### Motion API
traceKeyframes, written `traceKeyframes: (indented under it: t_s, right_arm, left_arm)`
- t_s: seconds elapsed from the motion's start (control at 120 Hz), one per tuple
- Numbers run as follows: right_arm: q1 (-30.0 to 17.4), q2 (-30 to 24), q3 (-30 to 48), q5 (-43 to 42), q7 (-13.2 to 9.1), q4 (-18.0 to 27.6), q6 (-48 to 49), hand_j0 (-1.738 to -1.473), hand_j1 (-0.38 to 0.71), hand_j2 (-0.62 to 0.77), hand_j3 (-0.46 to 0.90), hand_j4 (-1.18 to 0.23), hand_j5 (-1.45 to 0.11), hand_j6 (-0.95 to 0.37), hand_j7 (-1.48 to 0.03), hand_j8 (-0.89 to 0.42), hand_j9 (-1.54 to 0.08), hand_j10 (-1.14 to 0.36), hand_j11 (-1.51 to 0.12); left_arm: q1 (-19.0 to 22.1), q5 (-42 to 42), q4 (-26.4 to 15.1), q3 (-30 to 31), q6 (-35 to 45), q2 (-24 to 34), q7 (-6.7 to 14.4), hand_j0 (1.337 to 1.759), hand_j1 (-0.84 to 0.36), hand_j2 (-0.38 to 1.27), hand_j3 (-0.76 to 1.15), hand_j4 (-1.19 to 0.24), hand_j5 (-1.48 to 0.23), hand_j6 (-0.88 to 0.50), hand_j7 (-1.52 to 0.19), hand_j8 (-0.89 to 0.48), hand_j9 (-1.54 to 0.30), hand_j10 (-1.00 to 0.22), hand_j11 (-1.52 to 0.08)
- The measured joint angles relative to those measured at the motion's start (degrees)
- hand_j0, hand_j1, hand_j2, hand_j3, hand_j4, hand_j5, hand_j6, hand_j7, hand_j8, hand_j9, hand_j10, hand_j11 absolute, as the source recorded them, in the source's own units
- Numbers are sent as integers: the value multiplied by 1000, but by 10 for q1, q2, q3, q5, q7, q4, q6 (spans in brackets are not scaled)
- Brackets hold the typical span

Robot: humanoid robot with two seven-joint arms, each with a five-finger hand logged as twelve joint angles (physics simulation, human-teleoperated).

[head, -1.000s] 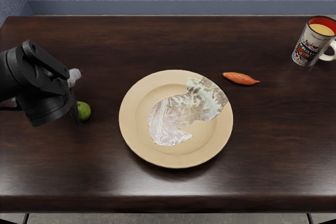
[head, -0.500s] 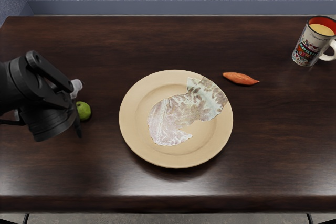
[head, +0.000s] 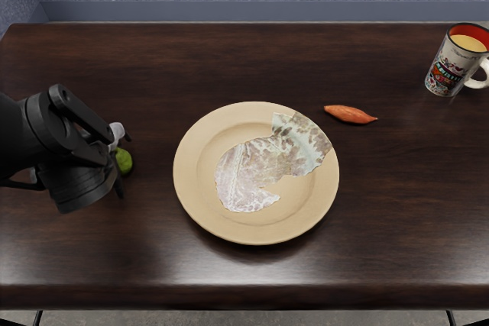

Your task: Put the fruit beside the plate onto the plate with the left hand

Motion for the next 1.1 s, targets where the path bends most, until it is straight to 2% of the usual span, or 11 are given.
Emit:
traceKeyframes:
  t_s: [0.183,0.583,0.642,0.717,0.767,0.833,0.9,0.933,0.958,0.983,1.1]
  right_arm:
    - [0,0,0,0,0,0,0,-1658,-340,-2,0,-8,-10,-8,-10,-8,-10,-8,-10]
    - [0,0,0,0,0,0,0,-1658,-340,-2,0,-8,-10,-8,-10,-8,-10,-8,-10]
    - [0,0,0,0,0,0,0,-1658,-340,-2,0,-8,-10,-8,-10,-8,-10,-8,-10]
    - [0,0,0,0,0,0,0,-1658,-340,-2,0,-8,-10,-8,-10,-8,-10,-8,-10]
    - [0,0,0,0,0,0,0,-1658,-340,-2,0,-8,-10,-8,-10,-8,-10,-8,-10]
    - [0,0,0,0,0,0,0,-1658,-340,-2,0,-8,-10,-8,-10,-8,-10,-8,-10]
    - [0,0,0,0,0,0,0,-1658,-340,-2,0,-8,-10,-8,-10,-8,-10,-8,-10]
    - [0,0,0,0,0,0,0,-1658,-340,-2,0,-8,-10,-8,-10,-8,-10,-8,-10]
    - [0,0,0,0,0,0,0,-1658,-340,-2,0,-8,-10,-8,-10,-8,-10,-8,-10]
    - [0,0,0,0,0,0,0,-1658,-340,-2,0,-8,-10,-8,-10,-8,-10,-8,-10]
    - [0,0,0,0,0,0,0,-1658,-340,-2,0,-8,-10,-8,-10,-8,-10,-8,-10]
  left_arm:
    - [16,-2,7,1,0,0,-1,1658,20,55,0,-275,-357,-275,-357,-275,-357,-275,-357]
    - [22,-2,14,6,0,-3,0,1658,-13,61,0,-303,-392,-298,-393,-302,-393,-302,-393]
    - [22,-4,14,5,1,-3,0,1658,-98,75,0,-376,-481,-310,-485,-374,-485,-374,-485]
    - [22,-13,13,4,0,-4,1,1658,-265,103,0,-513,-663,-425,-666,-509,-665,-512,-665]
    - [22,-17,13,3,0,-4,1,1657,-297,237,0,-591,-766,-422,-772,-499,-773,-587,-773]
    - [22,-20,12,2,0,-7,2,1654,-347,340,0,-536,-865,-348,-874,-427,-885,-662,-884]
    - [21,-25,12,2,-1,-7,2,1651,-454,501,0,-442,-963,-254,-963,-336,-971,-711,-972]
    - [21,-26,12,2,-2,-7,3,1646,-541,664,0,-437,-1016,-210,-1010,-296,-1014,-725,-1016]
    - [21,-27,12,2,-2,-7,3,1642,-510,604,0,-412,-1053,-186,-1042,-278,-1040,-735,-1043]
    - [21,-28,12,2,-2,-7,3,1641,-517,655,0,-398,-1083,-171,-1067,-271,-1058,-746,-1061]
    - [20,-42,12,1,-3,-7,4,1637,-512,559,0,-316,-1200,-95,-1148,-221,-1114,-789,-1117]
